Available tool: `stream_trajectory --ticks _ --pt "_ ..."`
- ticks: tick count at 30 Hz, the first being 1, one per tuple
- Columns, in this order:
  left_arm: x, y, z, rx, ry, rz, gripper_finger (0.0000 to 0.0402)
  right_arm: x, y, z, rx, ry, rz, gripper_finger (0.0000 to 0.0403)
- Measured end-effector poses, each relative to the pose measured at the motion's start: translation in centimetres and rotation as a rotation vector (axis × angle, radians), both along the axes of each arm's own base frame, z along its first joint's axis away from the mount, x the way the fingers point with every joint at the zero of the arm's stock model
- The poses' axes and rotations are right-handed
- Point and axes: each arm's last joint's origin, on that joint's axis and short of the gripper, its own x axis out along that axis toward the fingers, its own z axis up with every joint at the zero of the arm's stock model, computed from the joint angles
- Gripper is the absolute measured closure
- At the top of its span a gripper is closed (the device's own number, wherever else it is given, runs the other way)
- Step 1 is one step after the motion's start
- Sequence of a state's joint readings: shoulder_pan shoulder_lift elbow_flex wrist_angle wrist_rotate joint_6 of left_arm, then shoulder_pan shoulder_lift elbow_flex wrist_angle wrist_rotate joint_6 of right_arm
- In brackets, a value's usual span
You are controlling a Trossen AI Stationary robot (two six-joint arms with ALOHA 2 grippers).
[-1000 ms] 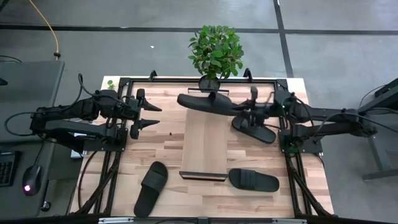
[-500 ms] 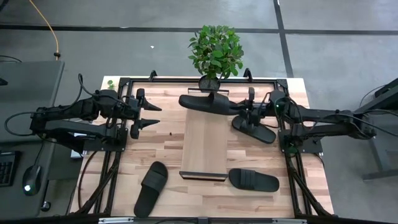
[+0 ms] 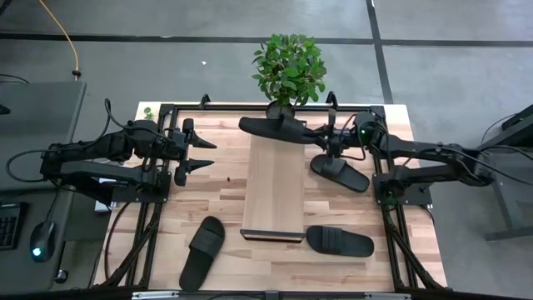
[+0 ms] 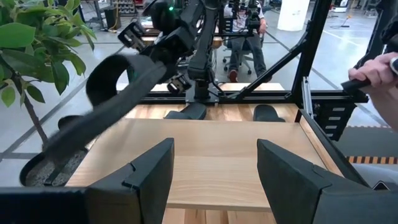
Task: Pick and place slides into the shelf
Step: Put the slide on the shelf
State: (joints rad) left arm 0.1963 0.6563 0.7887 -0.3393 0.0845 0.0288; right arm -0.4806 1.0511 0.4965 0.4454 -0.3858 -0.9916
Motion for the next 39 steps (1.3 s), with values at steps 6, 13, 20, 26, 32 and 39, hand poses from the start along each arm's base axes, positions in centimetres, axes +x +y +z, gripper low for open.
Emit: stream_trajectory --ticks 6,13,20,26,32,39 --pt "0.0 0.0 0.0 0.000 0.000 0.000 0.0190 0.5 -1.0 -1.1 0.020 0.033 -0.013 0.0363" --pt "0.0 0.0 0.0 -0.001 0.001 0.000 0.0190 0.7 -1.8 -1.9 0.035 0.059 -0.031 0.0363" --pt "0.0 0.0 0.0 -0.002 0.001 0.000 0.0190 0.6 -2.0 -2.0 0.041 0.068 -0.043 0.0363" --pt "0.0 0.0 0.0 -0.008 0.000 0.002 0.0190 0.6 -2.0 -2.2 0.050 0.090 -0.048 0.0363" --pt "0.0 0.0 0.0 -0.008 0.001 0.002 0.0190 0.5 -2.1 -2.5 0.061 0.111 -0.057 0.0363" --pt "0.0 0.0 0.0 -0.010 0.000 0.002 0.0190 0.5 -2.0 -2.6 0.078 0.119 -0.060 0.0363"
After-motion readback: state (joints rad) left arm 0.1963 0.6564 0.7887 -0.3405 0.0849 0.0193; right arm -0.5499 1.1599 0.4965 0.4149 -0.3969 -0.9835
